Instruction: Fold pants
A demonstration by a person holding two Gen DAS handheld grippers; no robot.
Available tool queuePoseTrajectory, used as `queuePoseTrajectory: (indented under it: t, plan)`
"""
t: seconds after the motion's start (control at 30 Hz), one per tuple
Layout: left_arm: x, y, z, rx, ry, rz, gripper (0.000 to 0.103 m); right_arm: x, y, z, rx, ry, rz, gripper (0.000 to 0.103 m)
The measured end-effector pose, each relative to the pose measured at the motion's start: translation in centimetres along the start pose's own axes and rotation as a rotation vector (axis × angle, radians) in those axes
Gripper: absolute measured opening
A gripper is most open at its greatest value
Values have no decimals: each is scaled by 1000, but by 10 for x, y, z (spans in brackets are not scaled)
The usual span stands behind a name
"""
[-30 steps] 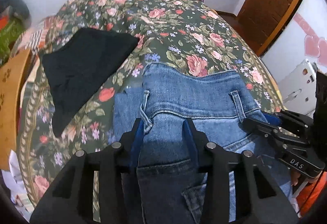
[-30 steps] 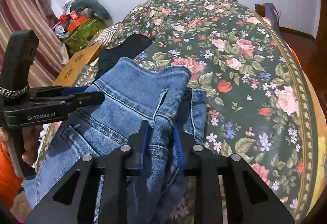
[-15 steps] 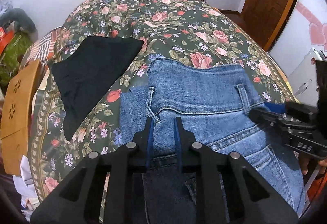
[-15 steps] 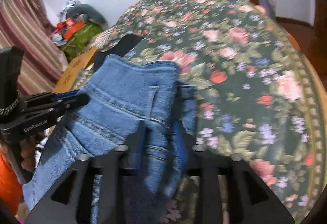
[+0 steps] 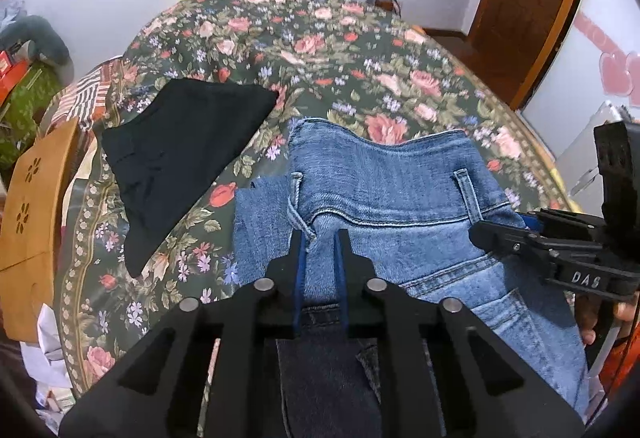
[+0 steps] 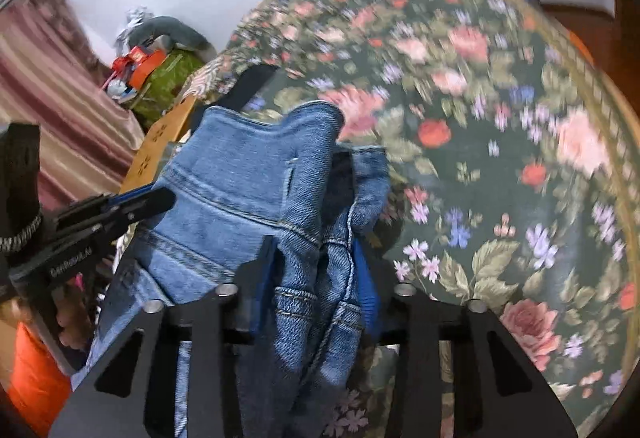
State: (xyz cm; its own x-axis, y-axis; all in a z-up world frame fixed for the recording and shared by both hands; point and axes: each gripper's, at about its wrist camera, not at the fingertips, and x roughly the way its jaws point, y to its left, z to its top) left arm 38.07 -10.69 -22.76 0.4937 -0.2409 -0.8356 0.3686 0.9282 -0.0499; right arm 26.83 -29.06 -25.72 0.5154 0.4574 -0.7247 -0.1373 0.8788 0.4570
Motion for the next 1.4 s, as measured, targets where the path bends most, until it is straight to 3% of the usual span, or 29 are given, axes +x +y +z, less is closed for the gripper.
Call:
queuePoseTrajectory:
  t: [0.07,0.33,0.47,0.57,0.67,0.73,0.8,0.9,1.07,1.13,1.27,1.3,1.4]
  plan:
    - [-11,1,-1,-12,-20,-2,0,-9,12,2,-42,-30,-29,28]
    - [-66,15,-7,-47,-121,36,0,-47,51,24,-125,-150,43,26]
    - [-55,21,-2,-48,-97,76,0,-18,50,32,-119,-96,24,27]
    - [-16,24,-3,-22,-22,137,0,21,34,26,-85,7,-36,29]
    - [10,34,-12,-35,36,128,0,30,24,17,-93,16,-66,44]
    - [4,39,-14,-42,17,96,0,23,20,16,-98,25,-72,52]
    - [-6,39,-13,-48,14,97,0,10,20,18,-111,20,-82,52]
    - [-34,38,-11,-55,-14,33,0,-14,37,18,-208,-17,-138,52]
    - [-73,6,-27,25,-59,3,8,-48,81,1,-357,-44,-89,54]
    - [-71,-5,-37,30,-29,-25,16,-48,89,-10,-381,-26,-70,54]
    - [-38,-16,-69,39,90,0,18,-18,89,-37,-398,96,-92,54]
    - [-34,-16,-79,50,75,7,19,-9,85,-48,-399,127,-106,54]
    - [-47,-19,-94,62,30,32,20,-17,87,-63,-429,91,-141,54]
